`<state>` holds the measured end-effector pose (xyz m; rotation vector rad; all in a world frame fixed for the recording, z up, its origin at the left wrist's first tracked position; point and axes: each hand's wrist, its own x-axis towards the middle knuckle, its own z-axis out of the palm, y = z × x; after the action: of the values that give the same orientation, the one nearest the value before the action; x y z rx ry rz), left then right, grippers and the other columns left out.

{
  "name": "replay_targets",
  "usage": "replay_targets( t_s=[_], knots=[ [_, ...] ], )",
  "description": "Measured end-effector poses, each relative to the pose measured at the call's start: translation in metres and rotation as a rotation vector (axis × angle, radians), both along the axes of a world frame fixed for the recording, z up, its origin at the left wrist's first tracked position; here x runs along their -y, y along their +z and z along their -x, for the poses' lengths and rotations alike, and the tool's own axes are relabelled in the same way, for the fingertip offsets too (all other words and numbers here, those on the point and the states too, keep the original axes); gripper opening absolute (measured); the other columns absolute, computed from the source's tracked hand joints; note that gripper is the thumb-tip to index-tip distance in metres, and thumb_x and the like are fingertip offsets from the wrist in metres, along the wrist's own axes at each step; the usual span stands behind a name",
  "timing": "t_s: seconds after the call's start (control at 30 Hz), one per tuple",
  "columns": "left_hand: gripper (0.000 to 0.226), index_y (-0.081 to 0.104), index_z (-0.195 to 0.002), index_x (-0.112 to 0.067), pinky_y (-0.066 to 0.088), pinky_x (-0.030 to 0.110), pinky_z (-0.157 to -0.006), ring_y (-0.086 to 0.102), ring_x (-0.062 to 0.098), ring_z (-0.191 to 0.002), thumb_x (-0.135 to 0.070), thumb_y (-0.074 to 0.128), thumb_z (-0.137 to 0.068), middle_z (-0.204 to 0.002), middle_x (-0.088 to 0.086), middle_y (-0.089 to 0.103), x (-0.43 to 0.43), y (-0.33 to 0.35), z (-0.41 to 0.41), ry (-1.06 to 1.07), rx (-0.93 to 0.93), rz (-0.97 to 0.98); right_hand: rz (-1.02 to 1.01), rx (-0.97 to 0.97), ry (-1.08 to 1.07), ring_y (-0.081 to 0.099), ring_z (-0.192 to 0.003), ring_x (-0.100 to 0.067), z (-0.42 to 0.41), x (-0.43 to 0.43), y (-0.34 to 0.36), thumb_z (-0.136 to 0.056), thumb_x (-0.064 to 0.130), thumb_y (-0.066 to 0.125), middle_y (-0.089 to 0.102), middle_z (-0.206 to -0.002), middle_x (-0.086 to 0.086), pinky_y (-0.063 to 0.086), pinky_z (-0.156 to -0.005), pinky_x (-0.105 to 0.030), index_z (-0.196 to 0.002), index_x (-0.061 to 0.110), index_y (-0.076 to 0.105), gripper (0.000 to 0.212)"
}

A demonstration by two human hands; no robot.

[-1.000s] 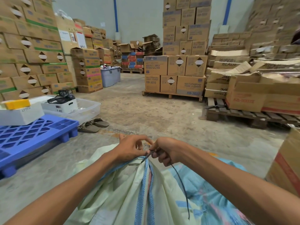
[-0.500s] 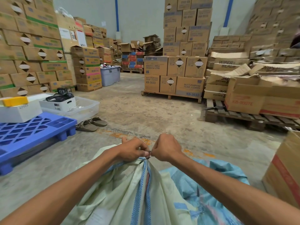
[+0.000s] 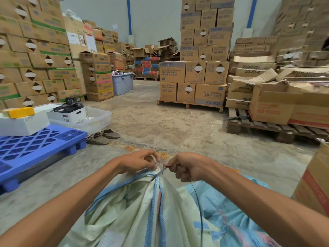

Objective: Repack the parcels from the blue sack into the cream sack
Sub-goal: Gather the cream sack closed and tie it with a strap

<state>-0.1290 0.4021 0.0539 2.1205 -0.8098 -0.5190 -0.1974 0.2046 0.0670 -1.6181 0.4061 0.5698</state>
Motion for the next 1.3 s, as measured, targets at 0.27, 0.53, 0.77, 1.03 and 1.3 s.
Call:
replay_targets(
  t_s=[0.27,0.53,0.77,1.03,1.3],
  knots=[
    [0.054,0.061,-0.08,-0.012,0.037,0.022,-0.077,0.048,0.01,-0.075,-0.05,0.03,-0.103,-0.08,0.0,0.062,0.012,0.019,0.019,-0.004,-0.067,0.021,-0.216,-0.016,0.015,0.02,-0.041,-0.004,0.0,-0.002,-0.003,-0.099,0.012,0.05,0.037,-0.058,0.006,0.013,-0.032,-0.018,-0.078,0.014,0.053,0.022],
    [0.035,0.064,-0.075,-0.019,0.03,0.044,-0.089,0.048,0.01,-0.084,-0.046,0.057,-0.095,-0.077,-0.009,0.058,0.004,0.008,0.0,0.019,0.192,-0.078,-0.01,0.099,-0.1,0.02,-0.043,-0.008,0.001,-0.012,0.001,-0.096,0.012,0.059,0.038,-0.056,0.005,0.014,-0.034,-0.019,-0.085,0.015,0.056,0.013],
    [0.018,0.066,-0.078,-0.024,0.015,0.044,-0.095,0.035,0.017,-0.111,-0.032,0.057,-0.091,-0.09,-0.017,0.046,-0.005,-0.003,-0.002,0.113,1.004,-0.68,0.603,0.598,-0.03,0.053,-0.055,-0.002,0.054,-0.054,-0.058,-0.083,0.011,0.062,0.059,-0.051,0.016,0.042,-0.053,-0.02,-0.058,0.022,0.066,0.028],
    [0.027,0.06,-0.072,-0.027,0.02,0.052,-0.098,0.04,0.015,-0.1,-0.045,0.059,-0.092,-0.088,-0.011,0.062,-0.02,0.017,-0.01,0.209,0.845,-0.697,0.041,0.299,-0.17,0.043,-0.058,-0.009,0.047,-0.042,-0.034,-0.092,0.01,0.06,0.056,-0.074,0.001,0.029,-0.047,-0.019,-0.088,0.013,0.073,0.013],
    [0.031,0.065,-0.079,-0.022,0.018,0.053,-0.097,0.055,0.01,-0.088,-0.045,0.054,-0.095,-0.088,-0.004,0.068,-0.019,0.06,0.008,0.073,0.677,-0.585,-0.26,0.182,-0.263,0.072,-0.092,-0.011,0.019,-0.047,-0.014,-0.096,0.022,0.056,0.077,-0.099,0.006,0.038,-0.067,-0.026,-0.101,0.02,0.066,0.011]
  ],
)
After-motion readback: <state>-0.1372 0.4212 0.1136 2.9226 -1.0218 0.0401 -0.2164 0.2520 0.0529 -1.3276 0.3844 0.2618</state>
